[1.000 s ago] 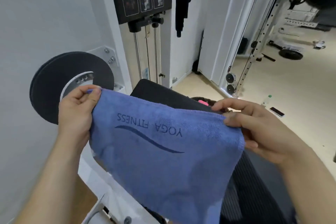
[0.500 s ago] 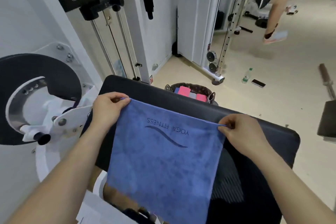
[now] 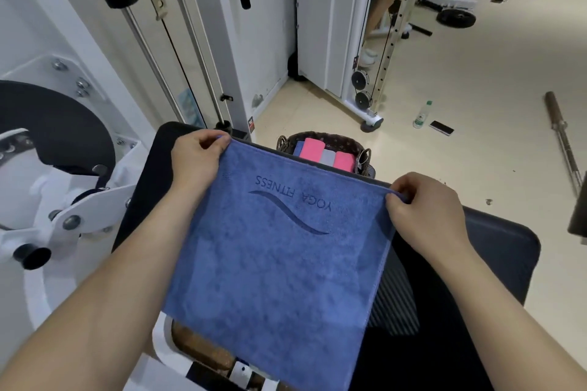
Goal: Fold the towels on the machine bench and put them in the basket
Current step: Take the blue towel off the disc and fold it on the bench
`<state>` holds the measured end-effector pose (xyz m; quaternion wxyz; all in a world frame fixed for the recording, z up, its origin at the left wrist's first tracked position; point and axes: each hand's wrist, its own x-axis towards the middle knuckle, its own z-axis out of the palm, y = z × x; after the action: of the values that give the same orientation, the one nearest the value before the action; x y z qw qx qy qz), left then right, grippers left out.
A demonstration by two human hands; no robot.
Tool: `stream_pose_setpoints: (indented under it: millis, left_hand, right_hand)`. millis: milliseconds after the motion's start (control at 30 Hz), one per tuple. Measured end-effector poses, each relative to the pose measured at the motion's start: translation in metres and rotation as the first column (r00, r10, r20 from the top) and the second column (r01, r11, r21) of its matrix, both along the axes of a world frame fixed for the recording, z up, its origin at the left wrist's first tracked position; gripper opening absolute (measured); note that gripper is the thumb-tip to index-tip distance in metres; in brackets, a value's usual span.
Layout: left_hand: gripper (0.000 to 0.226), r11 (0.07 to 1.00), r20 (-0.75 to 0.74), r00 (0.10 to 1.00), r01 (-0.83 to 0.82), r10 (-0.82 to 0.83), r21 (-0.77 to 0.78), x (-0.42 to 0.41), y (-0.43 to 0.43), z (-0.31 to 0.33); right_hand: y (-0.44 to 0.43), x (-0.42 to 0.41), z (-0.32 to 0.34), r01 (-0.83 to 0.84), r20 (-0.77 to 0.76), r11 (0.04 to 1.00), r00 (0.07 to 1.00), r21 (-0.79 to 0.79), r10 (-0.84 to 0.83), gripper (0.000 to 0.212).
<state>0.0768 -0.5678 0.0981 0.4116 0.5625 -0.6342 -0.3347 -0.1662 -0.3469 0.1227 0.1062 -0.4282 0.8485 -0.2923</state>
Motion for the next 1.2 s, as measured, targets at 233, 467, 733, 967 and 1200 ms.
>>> stream_pose_setpoints:
  millis: [233,467,733,967,1200]
  left_hand:
    - [0.005,0.997,-0.044,0.996,-0.080,0.079,-0.004,0.000,-0.005,-0.002]
    - [0.011,0.991,0.011,0.993,-0.114,0.115,-0.075,-0.005,0.001,-0.002]
    - [0.013,1.000,0.128,0.992,0.005,-0.002,-0.024,0.052,0.121,-0.020]
    - [0.029,0.983,0.276,0.955,-0.147,0.111,0.114,0.120,0.193,-0.098]
    - [0.028,0.939,0.314,0.921,-0.296,0.232,0.177,0.134,0.184,-0.110]
  right_hand:
    - [-0.006,-0.002,-0.002,0.037,0.002,0.999,0.999,-0.034,-0.037,0.009]
    - [-0.018,0.006,0.004,0.068,-0.095,0.997,0.993,0.029,-0.065,0.027]
    - [0.028,0.062,-0.004,-0.514,-0.461,0.858,0.761,0.000,0.456,0.034]
    - [0.096,0.116,-0.080,-0.740,-0.466,0.590,0.419,0.321,0.779,0.029]
    - [0.118,0.112,-0.099,-0.727,-0.461,0.574,0.390,0.377,0.797,0.031]
